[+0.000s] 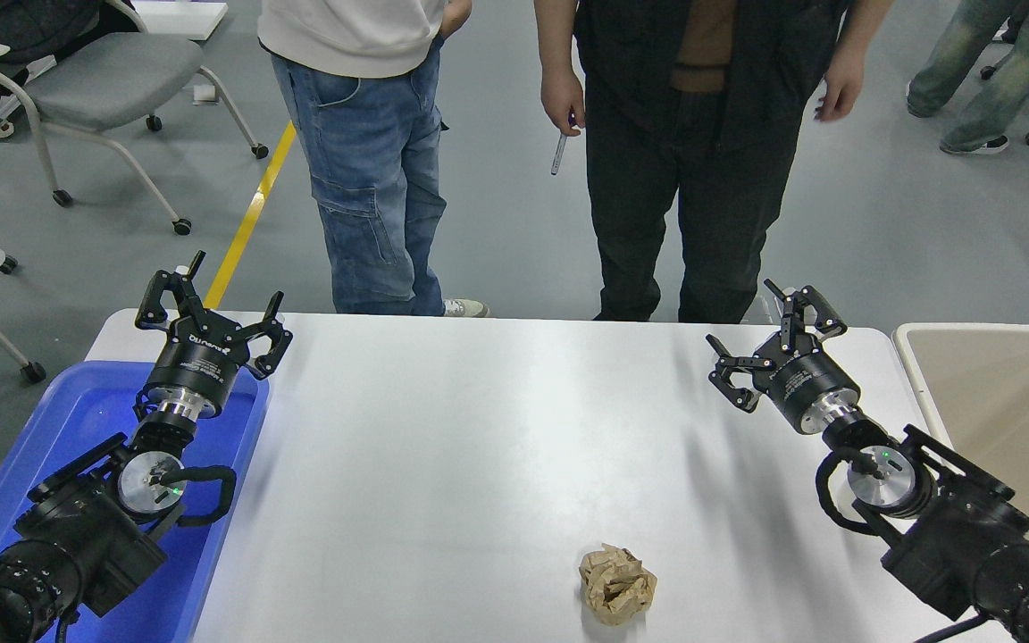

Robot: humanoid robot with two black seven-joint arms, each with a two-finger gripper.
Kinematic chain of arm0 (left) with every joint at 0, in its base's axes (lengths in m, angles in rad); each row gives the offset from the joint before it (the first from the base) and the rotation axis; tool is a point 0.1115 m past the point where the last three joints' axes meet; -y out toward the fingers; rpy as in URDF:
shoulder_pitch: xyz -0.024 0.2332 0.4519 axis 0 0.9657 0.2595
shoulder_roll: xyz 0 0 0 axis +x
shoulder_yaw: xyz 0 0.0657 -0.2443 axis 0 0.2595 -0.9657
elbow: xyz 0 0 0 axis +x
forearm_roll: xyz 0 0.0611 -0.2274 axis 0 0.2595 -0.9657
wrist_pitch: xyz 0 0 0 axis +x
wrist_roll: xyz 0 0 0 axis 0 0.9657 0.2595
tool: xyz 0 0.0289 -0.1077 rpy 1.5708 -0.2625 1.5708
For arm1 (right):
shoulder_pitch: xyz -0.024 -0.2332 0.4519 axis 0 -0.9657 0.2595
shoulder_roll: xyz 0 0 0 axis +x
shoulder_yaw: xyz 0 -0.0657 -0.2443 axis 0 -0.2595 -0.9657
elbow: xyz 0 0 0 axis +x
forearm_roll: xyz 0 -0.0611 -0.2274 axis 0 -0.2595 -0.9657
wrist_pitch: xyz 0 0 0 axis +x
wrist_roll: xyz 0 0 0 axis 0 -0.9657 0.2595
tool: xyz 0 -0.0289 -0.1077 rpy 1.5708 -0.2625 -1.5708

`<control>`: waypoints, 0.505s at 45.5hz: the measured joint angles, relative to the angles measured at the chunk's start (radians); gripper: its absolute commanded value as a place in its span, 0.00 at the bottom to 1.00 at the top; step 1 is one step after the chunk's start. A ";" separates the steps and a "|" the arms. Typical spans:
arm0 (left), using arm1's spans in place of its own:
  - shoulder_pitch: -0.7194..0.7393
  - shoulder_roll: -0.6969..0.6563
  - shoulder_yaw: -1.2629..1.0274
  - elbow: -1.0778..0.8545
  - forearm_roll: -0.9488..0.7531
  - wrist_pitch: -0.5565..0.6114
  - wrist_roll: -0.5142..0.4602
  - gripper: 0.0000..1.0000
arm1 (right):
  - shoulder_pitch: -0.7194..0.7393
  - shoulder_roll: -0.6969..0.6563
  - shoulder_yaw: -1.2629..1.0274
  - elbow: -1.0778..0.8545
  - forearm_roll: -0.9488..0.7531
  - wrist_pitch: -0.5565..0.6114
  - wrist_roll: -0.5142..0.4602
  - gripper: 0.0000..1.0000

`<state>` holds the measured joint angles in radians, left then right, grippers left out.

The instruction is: Dispose of the paper cup in the dustbin

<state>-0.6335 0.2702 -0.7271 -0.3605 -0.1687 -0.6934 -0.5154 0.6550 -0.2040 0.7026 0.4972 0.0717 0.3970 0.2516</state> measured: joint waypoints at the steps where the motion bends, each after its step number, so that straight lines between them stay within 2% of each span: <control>1: 0.000 0.000 0.000 0.000 0.000 0.000 0.000 1.00 | 0.000 0.000 0.000 0.000 0.000 0.000 0.000 1.00; 23: -0.001 0.006 0.009 0.000 0.001 0.001 0.002 1.00 | -0.001 -0.001 -0.001 0.006 -0.006 0.000 0.000 1.00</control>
<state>-0.6348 0.2757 -0.7177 -0.3605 -0.1674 -0.6920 -0.5137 0.6543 -0.2055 0.7015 0.5031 0.0661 0.3972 0.2516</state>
